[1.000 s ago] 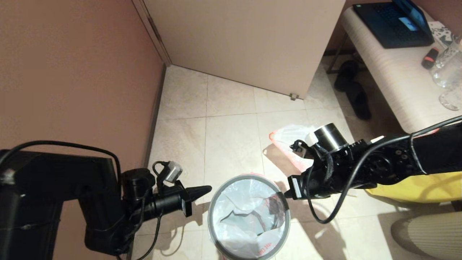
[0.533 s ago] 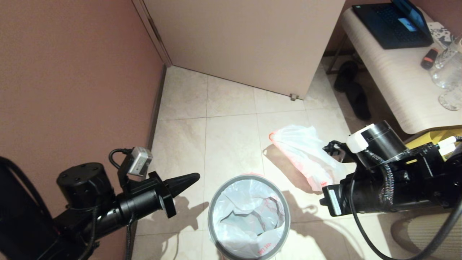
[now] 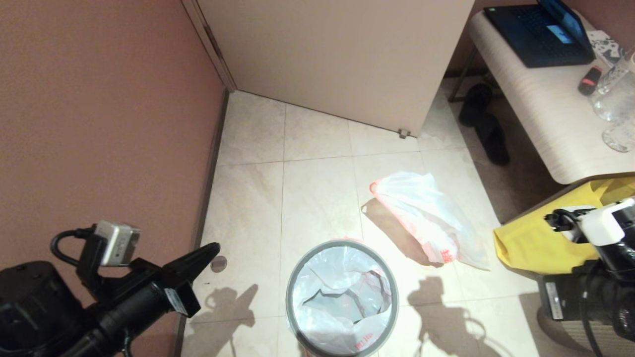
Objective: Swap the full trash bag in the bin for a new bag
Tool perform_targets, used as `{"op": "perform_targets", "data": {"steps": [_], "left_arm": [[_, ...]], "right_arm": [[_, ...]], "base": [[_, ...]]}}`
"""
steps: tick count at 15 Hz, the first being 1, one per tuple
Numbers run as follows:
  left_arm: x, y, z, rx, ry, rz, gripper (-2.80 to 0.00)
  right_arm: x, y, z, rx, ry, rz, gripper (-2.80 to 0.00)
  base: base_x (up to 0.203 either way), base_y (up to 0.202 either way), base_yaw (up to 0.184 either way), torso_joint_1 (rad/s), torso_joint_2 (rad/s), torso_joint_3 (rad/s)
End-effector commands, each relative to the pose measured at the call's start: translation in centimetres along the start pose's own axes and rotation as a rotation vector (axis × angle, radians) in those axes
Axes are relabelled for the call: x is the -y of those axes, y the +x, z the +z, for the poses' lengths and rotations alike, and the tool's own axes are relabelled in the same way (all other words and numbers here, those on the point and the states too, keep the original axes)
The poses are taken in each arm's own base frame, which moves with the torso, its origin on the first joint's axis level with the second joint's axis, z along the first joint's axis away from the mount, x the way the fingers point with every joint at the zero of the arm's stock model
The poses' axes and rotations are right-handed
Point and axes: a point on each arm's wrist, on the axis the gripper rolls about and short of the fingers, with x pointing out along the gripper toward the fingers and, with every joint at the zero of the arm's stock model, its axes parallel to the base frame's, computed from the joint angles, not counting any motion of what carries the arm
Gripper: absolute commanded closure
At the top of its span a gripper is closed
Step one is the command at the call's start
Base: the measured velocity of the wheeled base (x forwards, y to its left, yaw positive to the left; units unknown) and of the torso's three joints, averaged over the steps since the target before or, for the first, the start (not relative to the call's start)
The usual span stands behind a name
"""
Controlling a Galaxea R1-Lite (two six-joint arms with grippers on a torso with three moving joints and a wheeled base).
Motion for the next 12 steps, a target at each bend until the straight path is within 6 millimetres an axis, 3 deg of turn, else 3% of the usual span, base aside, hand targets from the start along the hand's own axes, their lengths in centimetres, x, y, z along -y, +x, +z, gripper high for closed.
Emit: {"op": "perform_targets", "data": {"steps": [1, 3, 6, 9, 12], "left_arm": [[0.6, -4.0, 3.2, 0.169, 0.014, 0.028, 0.00], [0.4, -6.5, 5.1, 0.235, 0.016, 0.130, 0.00], [0.2, -11.0, 7.0, 0.297, 0.029, 0.302, 0.00], [1.2, -14.7, 6.6, 0.319, 0.020, 0.383, 0.00], [2.6, -18.0, 4.7, 0.336, 0.025, 0.415, 0.00]], "right_arm": [[3.8, -3.5, -1.0, 0.131, 0.130, -0.070, 0.00], [6.7, -6.9, -2.5, 0.227, 0.248, -0.137, 0.00], [10.0, -13.0, -6.9, 0.387, 0.388, -0.178, 0.00], [11.2, -17.3, -11.6, 0.478, 0.336, -0.212, 0.00], [11.5, -19.7, -16.3, 0.590, 0.176, -0.234, 0.00]], "base": [[0.000, 0.000, 0.000, 0.000, 0.00, 0.000], [0.000, 0.000, 0.000, 0.000, 0.00, 0.000], [0.000, 0.000, 0.000, 0.000, 0.00, 0.000], [0.000, 0.000, 0.000, 0.000, 0.00, 0.000], [0.000, 0.000, 0.000, 0.000, 0.00, 0.000]]}}
